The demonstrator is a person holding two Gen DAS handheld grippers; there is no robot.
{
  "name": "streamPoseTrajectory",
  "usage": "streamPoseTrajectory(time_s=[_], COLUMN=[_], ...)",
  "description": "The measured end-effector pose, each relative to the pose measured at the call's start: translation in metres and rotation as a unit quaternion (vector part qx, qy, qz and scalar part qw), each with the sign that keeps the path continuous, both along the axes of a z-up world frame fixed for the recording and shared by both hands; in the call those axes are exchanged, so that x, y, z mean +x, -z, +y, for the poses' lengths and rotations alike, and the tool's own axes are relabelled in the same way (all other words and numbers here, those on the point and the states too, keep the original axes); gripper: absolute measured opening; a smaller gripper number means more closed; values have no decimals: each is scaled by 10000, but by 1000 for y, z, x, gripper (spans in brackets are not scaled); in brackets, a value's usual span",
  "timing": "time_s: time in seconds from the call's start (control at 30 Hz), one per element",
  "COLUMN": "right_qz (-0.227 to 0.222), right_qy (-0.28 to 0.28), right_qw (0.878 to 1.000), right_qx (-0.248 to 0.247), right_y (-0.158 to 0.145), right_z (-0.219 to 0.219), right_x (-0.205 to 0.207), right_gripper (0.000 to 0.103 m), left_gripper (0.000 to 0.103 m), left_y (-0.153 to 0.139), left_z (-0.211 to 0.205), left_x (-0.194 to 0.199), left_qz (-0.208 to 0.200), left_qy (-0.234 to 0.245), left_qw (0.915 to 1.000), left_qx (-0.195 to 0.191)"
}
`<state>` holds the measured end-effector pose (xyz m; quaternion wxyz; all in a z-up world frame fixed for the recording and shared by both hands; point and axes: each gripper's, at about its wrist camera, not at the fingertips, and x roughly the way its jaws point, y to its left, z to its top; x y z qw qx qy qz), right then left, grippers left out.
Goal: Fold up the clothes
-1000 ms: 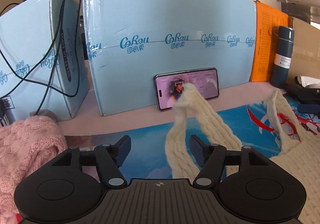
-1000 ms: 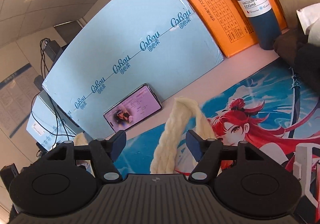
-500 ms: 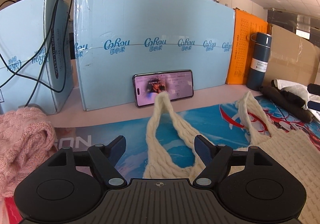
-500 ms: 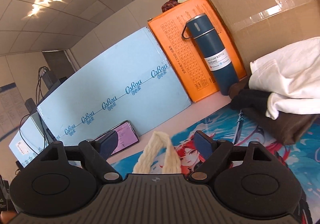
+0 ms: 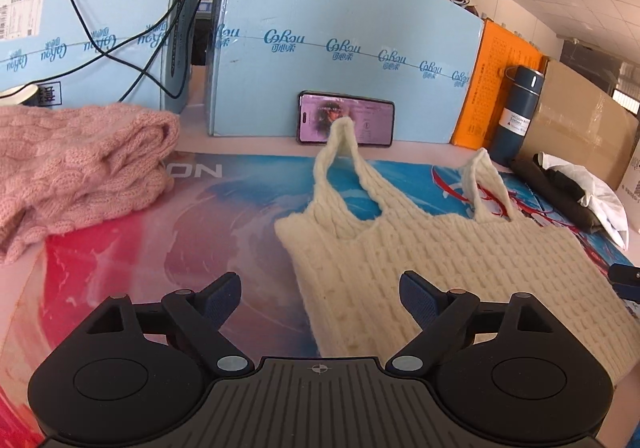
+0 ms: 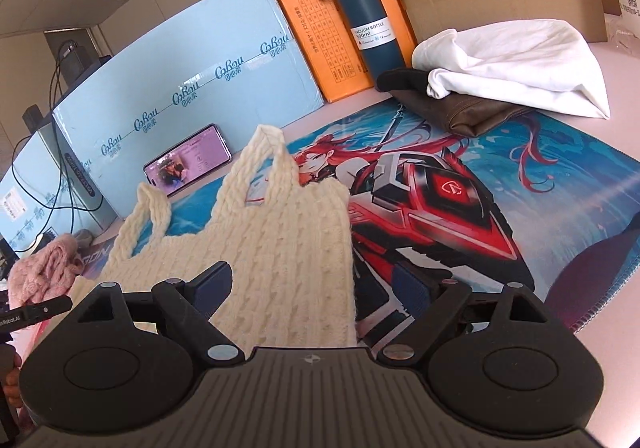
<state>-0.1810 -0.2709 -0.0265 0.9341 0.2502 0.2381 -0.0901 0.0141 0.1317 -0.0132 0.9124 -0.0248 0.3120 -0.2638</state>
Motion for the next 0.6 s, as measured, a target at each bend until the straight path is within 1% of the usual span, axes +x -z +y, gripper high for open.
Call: streamPoseTrajectory(time_s=[0.03,0.13,0.17,0.2,0.23,0.27,0.3,0.4,0.43,0.5,0.57,0.6], right_qz=[-12,13,23,25,24,25,31,39,37,6,-11,-10], right_qy=[4,9,-17,-71,-125,-160,-192,-259,-284,-402,-507,-555], right_qw=[10000,10000,10000,9999,9999,9999,9998,9996,9995,9992,9987,9984], right_qx=[21,-51,-66,-67,-58,-60,-86,-115,-105,20,76,73], right_y=[1,1,0,0,0,0,0,-1,-1,-1,-1,-2], right_z=[2,8,10,12,13,15,18,24,25,26,29,30], right_x=[1,3,4,5,5,5,5,3,2,-2,-4,-4], right_gripper=[86,86,86,86,86,86,86,86,86,86,86,86], left_gripper=[89,90,89,88,83,37,15,12,12,12,13,18], left_y=[3,6,6,6,7,7,7,7,6,3,0,-1], left_z=[3,5,5,6,6,6,7,8,8,11,13,14], left_x=[-6,-26,-29,-31,-33,-36,-38,-45,-44,-33,-23,-18], left_qz=[101,6,-18,-42,-66,-90,-114,-187,-264,-505,-744,-862], left_qy=[-7,56,102,147,193,238,284,421,363,73,-217,-361], left_qw=[9999,10000,9999,9999,9998,9997,9995,9988,9990,9973,9913,9866], left_qx=[-50,54,29,3,-22,-47,-73,-149,-13,529,1068,1336])
